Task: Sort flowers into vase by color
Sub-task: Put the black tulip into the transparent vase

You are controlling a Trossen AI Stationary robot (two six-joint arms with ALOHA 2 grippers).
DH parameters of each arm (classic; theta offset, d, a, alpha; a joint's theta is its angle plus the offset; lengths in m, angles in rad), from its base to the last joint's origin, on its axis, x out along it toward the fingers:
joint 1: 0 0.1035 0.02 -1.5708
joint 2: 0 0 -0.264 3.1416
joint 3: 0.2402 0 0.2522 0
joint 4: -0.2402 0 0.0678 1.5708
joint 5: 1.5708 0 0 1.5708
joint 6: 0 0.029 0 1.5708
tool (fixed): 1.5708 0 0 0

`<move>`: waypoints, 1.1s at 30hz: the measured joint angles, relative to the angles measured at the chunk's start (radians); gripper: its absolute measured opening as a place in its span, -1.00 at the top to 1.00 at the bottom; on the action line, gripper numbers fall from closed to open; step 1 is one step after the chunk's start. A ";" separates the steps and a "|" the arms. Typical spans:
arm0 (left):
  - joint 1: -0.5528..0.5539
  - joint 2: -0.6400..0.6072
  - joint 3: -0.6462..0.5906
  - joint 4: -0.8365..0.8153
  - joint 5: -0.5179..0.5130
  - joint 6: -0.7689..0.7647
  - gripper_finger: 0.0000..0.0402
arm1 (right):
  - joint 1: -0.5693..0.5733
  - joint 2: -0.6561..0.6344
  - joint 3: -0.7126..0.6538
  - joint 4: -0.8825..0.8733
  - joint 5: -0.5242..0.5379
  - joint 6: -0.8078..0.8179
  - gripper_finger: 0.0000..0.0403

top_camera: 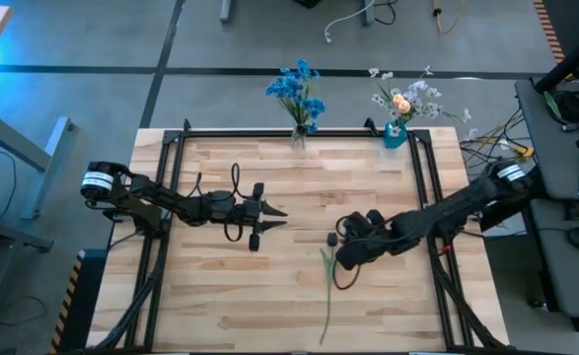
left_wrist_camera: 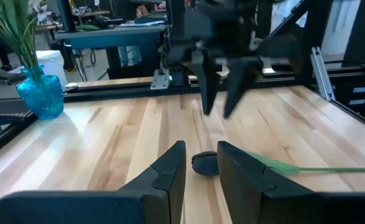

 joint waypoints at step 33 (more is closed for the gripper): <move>0.022 -0.003 -0.105 0.164 -0.079 -0.100 0.62 | -0.019 0.112 -0.095 0.466 0.100 -0.209 0.93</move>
